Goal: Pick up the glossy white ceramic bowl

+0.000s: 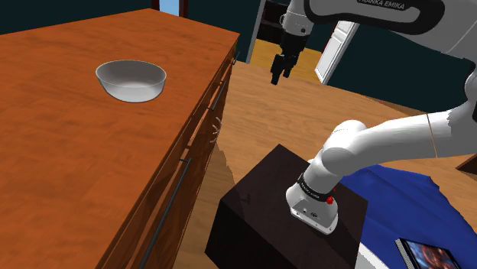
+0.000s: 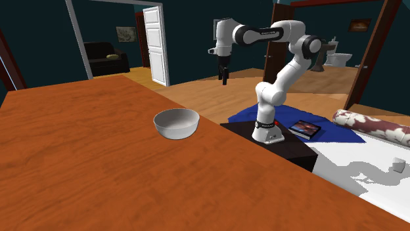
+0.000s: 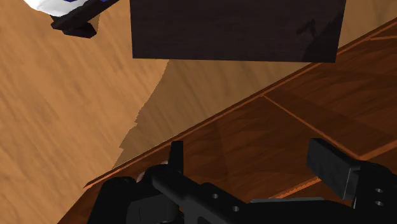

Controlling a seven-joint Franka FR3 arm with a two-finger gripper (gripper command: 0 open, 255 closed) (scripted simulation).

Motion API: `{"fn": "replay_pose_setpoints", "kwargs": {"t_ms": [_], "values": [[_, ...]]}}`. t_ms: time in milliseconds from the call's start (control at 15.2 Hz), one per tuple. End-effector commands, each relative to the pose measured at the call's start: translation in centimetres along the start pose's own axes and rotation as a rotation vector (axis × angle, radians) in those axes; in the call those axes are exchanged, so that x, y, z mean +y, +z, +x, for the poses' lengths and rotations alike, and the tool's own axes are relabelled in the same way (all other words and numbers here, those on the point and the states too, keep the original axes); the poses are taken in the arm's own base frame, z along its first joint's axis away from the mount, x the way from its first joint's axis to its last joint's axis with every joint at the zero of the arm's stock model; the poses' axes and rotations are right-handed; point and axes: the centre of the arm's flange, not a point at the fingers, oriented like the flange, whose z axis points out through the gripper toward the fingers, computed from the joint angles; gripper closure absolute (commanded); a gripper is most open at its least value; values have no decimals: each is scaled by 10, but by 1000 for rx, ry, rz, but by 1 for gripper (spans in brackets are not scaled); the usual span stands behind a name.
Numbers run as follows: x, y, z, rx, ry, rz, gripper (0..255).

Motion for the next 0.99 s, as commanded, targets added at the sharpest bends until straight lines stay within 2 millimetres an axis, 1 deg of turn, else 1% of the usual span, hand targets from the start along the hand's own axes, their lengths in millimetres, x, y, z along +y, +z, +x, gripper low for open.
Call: {"fn": "replay_pose_setpoints", "kwargs": {"t_ms": [0,924], "values": [[0,0,0,0,0,0,0],[-133,-20,119,16,77,27,0]]}}
